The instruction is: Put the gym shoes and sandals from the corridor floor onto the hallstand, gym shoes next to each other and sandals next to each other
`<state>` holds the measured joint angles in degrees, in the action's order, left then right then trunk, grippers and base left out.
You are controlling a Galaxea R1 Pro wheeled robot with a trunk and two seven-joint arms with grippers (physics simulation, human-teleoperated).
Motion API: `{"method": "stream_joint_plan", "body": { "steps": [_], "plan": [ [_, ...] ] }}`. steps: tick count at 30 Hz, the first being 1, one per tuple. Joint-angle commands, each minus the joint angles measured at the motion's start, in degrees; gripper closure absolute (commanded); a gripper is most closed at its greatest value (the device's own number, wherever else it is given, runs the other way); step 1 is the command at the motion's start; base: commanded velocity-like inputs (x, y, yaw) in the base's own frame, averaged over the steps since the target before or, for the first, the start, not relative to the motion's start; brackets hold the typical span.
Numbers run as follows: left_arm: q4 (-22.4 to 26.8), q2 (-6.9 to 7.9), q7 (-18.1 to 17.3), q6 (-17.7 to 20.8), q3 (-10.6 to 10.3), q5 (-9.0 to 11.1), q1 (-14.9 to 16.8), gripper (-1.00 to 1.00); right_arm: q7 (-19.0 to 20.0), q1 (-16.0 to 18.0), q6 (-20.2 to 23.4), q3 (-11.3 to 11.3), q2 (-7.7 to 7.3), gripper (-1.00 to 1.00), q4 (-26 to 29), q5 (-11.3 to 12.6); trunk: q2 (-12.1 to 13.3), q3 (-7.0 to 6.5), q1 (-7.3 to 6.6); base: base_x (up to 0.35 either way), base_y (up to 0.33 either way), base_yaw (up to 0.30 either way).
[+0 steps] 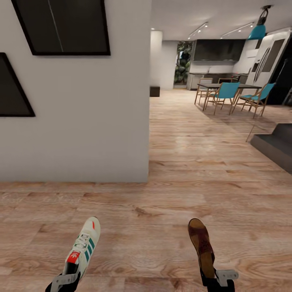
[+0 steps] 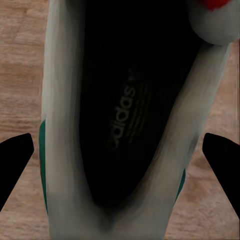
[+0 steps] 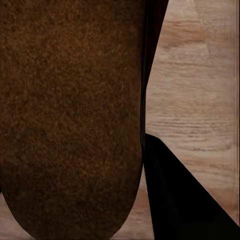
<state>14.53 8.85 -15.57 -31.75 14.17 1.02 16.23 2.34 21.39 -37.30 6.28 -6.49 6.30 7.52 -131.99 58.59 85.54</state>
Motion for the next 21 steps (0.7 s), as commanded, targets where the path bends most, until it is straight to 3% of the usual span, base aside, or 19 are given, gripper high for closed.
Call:
{"method": "stream_joint_plan", "body": {
  "steps": [1,21],
  "plan": [
    [0.0,-0.02,-0.5,-0.1,0.4,0.1,0.0,1.00,0.3,0.1,-0.1,0.4,-0.02,1.00,-0.1,0.8,0.0,0.04,-0.01,0.000,0.000,-0.268],
    [-0.1,-0.03,-0.5,-0.1,0.4,0.1,0.0,1.00,0.3,0.1,-0.1,0.5,-0.02,1.00,-0.1,0.8,0.0,0.04,-0.01,0.000,0.000,-0.268]
  ]
}}
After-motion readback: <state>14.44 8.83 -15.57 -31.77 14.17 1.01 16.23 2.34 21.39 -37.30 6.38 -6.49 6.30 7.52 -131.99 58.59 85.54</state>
